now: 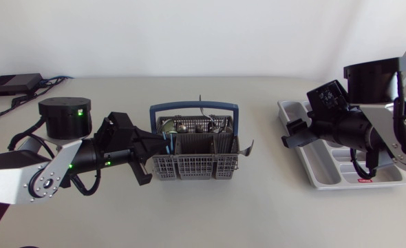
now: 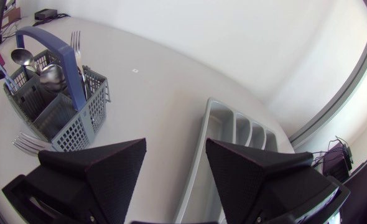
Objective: Sort the cutlery from the basket into the organizer compartments.
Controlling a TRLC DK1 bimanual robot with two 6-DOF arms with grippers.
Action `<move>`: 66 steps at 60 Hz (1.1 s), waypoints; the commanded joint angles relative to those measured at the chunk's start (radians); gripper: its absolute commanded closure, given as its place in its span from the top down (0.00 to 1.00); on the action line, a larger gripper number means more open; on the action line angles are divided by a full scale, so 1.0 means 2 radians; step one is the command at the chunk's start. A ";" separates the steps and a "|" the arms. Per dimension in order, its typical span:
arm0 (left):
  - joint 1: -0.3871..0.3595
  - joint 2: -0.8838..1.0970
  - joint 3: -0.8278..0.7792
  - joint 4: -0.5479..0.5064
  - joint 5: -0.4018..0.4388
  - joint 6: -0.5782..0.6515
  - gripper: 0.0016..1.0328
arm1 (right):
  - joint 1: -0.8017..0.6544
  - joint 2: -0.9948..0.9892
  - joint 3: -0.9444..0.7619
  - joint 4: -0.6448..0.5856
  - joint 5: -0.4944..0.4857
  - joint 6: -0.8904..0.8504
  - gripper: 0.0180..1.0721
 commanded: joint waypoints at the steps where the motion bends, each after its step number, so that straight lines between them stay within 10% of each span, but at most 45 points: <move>1: 0.002 -0.002 0.009 0.002 0.008 -0.004 0.03 | -0.001 0.005 -0.013 0.006 0.005 0.001 0.67; 39: 0.047 -0.156 -0.017 -0.067 0.022 0.005 0.03 | 0.018 -0.015 -0.003 -0.011 0.005 0.003 0.67; 66: 0.050 -0.275 0.053 -0.141 0.022 -0.084 0.03 | 0.179 -0.073 0.063 -0.068 0.010 0.013 0.67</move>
